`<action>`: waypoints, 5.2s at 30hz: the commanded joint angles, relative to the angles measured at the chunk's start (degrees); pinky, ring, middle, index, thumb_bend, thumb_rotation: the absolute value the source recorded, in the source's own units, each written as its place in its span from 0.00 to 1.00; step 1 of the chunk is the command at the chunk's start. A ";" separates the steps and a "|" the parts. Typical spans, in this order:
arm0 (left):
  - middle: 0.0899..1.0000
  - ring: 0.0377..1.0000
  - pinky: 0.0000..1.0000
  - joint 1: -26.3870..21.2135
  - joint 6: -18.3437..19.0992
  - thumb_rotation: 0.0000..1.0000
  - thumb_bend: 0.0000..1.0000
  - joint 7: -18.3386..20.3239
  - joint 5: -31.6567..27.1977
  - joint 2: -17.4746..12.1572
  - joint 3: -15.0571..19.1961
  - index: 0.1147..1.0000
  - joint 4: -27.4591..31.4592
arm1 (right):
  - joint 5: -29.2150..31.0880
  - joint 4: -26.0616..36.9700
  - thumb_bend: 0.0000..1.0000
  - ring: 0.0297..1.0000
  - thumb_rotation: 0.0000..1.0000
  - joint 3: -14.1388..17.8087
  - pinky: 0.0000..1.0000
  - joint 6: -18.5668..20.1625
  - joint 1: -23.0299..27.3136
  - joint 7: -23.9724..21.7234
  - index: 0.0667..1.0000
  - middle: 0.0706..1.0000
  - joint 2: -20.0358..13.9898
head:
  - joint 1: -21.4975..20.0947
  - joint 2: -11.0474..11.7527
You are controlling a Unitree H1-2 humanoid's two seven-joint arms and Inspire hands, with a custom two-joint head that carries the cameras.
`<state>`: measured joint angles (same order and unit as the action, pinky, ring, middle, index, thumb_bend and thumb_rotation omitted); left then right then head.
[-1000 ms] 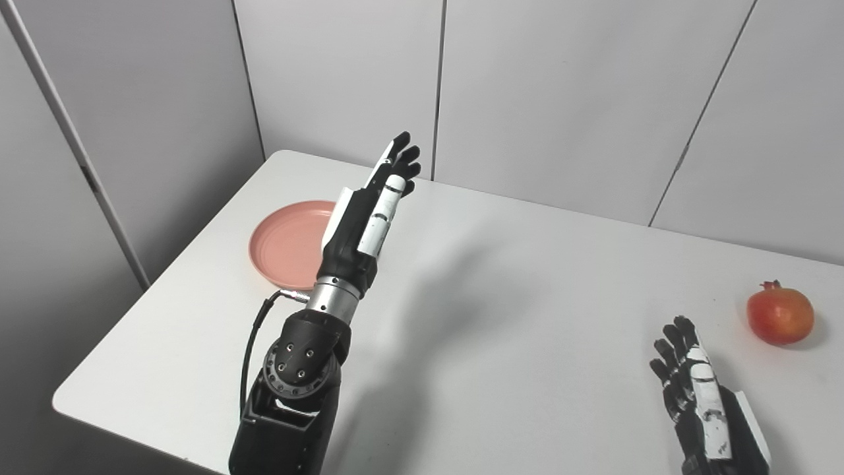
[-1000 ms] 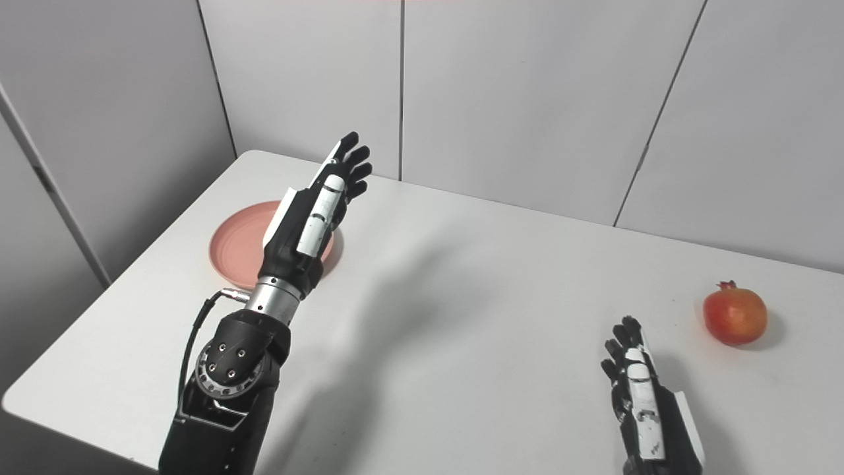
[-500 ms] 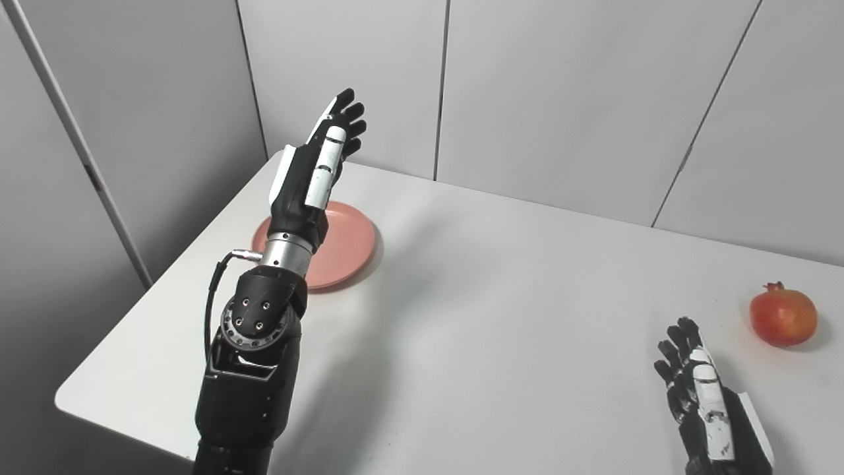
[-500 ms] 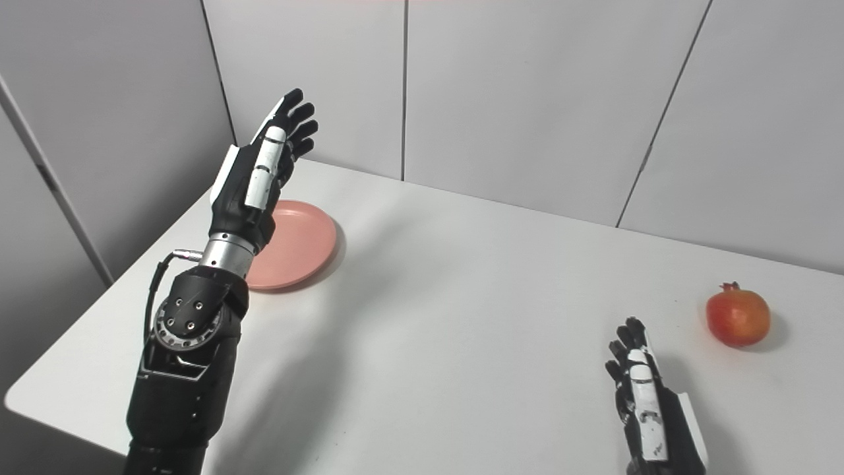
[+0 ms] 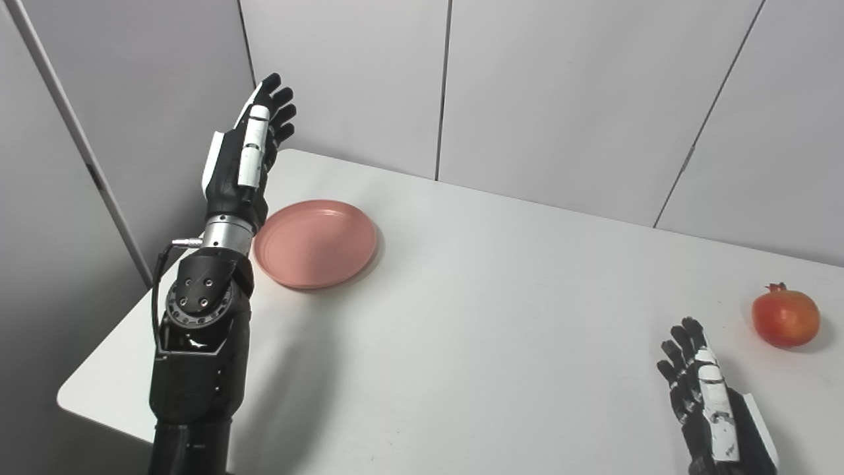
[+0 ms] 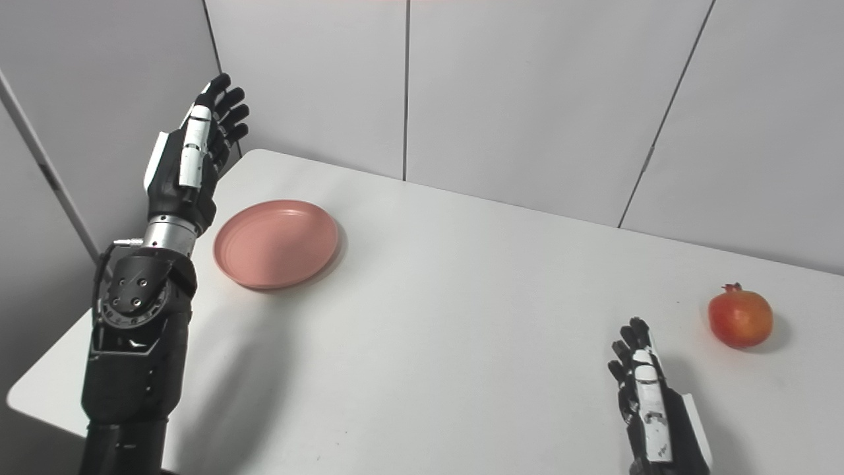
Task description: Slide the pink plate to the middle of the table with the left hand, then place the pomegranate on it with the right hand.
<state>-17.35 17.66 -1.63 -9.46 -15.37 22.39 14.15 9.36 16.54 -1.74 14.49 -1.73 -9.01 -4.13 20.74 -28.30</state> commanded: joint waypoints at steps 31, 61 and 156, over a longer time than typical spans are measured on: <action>0.95 0.95 0.98 -0.36 -2.93 1.00 0.30 -0.24 -8.53 -5.88 6.07 0.93 -13.83 | 1.46 2.25 0.07 1.00 1.00 0.78 1.00 -0.57 1.59 0.71 1.00 1.00 -0.28 | 0.68 0.71; 0.91 0.92 0.93 -1.82 -10.39 1.00 0.35 2.54 -10.40 -7.77 5.76 0.88 -30.07 | 2.09 3.01 0.04 1.00 1.00 0.77 1.00 0.86 1.57 1.14 1.00 1.00 -0.01 | 1.37 1.27; 0.86 0.87 0.86 -0.71 -6.23 1.00 0.38 8.73 -10.38 1.33 -10.12 0.84 -32.30 | -0.22 3.14 0.10 1.00 1.00 -0.83 1.00 -1.04 0.76 1.37 1.00 1.00 0.17 | -3.47 -1.42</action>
<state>-17.69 8.71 7.41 -20.05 -14.85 12.79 -18.00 8.75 18.63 -2.55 16.08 -1.94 -7.11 -4.23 17.23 -29.71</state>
